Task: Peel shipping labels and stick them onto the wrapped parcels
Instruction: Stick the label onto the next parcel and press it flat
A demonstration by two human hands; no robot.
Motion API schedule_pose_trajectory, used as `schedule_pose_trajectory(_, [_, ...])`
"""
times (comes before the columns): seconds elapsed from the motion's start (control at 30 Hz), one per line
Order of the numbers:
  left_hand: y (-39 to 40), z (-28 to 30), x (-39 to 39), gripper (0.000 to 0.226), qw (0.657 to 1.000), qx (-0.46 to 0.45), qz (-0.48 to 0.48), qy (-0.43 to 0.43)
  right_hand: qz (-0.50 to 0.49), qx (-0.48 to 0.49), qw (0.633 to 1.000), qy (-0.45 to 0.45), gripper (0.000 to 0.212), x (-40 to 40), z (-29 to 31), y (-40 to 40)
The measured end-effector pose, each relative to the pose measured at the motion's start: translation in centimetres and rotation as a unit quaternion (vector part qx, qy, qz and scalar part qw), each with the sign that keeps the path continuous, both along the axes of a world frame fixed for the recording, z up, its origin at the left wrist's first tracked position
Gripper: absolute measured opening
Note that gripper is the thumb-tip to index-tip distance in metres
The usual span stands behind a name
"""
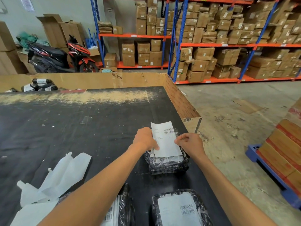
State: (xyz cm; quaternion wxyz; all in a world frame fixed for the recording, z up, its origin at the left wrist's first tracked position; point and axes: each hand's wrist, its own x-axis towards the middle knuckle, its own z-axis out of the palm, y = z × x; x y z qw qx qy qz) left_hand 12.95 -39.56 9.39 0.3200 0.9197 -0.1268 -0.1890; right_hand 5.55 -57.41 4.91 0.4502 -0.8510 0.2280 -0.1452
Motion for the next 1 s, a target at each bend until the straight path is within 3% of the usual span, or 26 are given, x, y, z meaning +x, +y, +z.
schedule_pose_trajectory(0.07, [-0.5, 0.4, -0.6, 0.052, 0.998, 0.060, -0.005, -0.035, -0.001, -0.009, 1.000, 0.003, 0.013, 0.0, 0.1, 0.0])
schedule_pose_trajectory(0.2, [-0.8, 0.8, -1.1, 0.116, 0.988, 0.134, -0.015, -0.080, 0.002, -0.044, 0.999, 0.002, 0.027, -0.2, 0.1, 0.5])
schedule_pose_trajectory(0.3, [-0.4, 0.3, -0.9, 0.112, 0.986, 0.125, -0.098, -0.043, 0.012, -0.138, 0.990, 0.018, 0.042, -0.1, -0.1, 1.5])
schedule_pose_trajectory(0.4, [-0.3, -0.4, -0.7, 0.121, 0.972, 0.173, -0.158, 0.019, 0.042, -0.182, 0.981, 0.053, 0.051, 0.3, 0.2, 1.8])
schedule_pose_trajectory(0.53, [-0.3, -0.7, 0.5, 0.141, 0.961, 0.221, -0.166, 0.019, 0.105, -0.241, 0.957, 0.122, 0.045, 1.2, 0.5, 1.2])
schedule_pose_trajectory(0.73, [-0.9, -1.7, 1.7, 0.155, 0.937, 0.305, -0.168, -0.016, 0.165, -0.308, 0.915, 0.199, 0.057, 2.7, 1.0, 1.1])
schedule_pose_trajectory(0.87, [-0.5, -1.9, 2.6, 0.151, 0.937, 0.294, -0.190, 0.008, 0.185, -0.299, 0.904, 0.245, 0.057, 3.8, 1.1, 0.8])
schedule_pose_trajectory(1.0, [0.0, -1.4, 3.7, 0.133, 0.948, 0.247, -0.199, 0.018, 0.165, -0.275, 0.910, 0.263, 0.054, 4.9, 1.1, 0.5])
